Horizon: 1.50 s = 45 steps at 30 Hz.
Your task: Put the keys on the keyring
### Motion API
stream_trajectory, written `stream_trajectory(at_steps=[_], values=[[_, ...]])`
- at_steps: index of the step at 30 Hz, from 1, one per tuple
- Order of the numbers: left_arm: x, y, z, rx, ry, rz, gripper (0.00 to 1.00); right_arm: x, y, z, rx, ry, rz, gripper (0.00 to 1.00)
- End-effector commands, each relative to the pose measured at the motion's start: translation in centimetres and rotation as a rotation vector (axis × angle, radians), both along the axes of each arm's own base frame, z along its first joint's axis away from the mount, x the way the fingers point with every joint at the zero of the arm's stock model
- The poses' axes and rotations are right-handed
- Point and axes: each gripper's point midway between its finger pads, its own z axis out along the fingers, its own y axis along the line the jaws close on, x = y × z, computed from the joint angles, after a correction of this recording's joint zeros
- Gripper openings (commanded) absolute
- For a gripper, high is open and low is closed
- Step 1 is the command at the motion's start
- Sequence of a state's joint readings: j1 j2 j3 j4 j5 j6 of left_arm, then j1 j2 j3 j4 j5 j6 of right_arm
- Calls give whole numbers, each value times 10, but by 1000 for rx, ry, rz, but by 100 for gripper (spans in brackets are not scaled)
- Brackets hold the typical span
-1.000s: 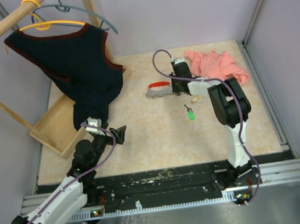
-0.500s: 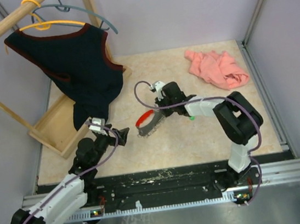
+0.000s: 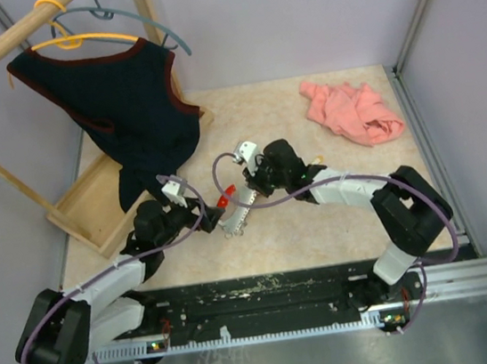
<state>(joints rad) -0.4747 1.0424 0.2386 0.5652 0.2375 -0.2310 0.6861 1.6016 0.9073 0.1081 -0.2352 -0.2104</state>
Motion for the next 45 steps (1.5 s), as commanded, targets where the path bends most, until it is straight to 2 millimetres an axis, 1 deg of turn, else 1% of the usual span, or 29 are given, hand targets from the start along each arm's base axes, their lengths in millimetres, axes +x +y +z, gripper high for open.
stream_trajectory(at_steps=[1,3,7,12,17,19,21,23,24,27,28,29,32,33,35,36,38,39,41,43,45], values=[[1,-22,19,-56,-17,-155,97,-3,13,39,68,-131,79,0],[5,-24,18,-69,-2,-178,95,-6,14,40,70,-140,93,0],[9,-32,14,-85,29,-248,84,-12,15,44,74,-157,117,0],[19,-41,9,-96,69,-334,76,-18,18,47,92,-165,150,0],[25,-50,-2,-108,121,-428,65,-20,21,48,101,-169,160,0],[24,-54,-7,-115,142,-464,58,-19,22,49,106,-175,159,0],[22,-57,-10,-126,160,-493,46,-19,22,49,107,-177,157,0],[20,-58,-13,-130,169,-503,31,-19,21,50,109,-181,151,0],[19,-58,-13,-130,170,-511,26,-19,21,51,114,-186,149,0],[17,-58,-9,-126,163,-516,12,-19,18,52,128,-190,131,0],[15,-57,-7,-126,159,-517,5,-19,18,53,135,-194,121,0],[15,-57,-4,-124,154,-516,1,-19,17,54,144,-195,112,0],[13,-56,2,-113,157,-505,0,-20,13,61,179,-205,77,1],[14,-55,3,-103,161,-493,0,-21,10,64,191,-212,67,5],[14,-57,3,-68,184,-469,0,-23,6,74,225,-238,47,20],[15,-58,4,-47,197,-456,0,-24,2,79,239,-249,32,24],[11,-63,3,11,256,-430,0,-25,-7,87,260,-275,-7,28],[15,-66,10,37,251,-406,0,-24,-13,91,275,-283,-39,31],[16,-67,16,92,278,-369,0,-25,-24,100,313,-302,-86,35],[16,-66,21,149,310,-338,0,-28,-34,110,368,-331,-130,43],[13,-67,26,211,338,-328,0,-30,-45,117,411,-367,-172,45]])
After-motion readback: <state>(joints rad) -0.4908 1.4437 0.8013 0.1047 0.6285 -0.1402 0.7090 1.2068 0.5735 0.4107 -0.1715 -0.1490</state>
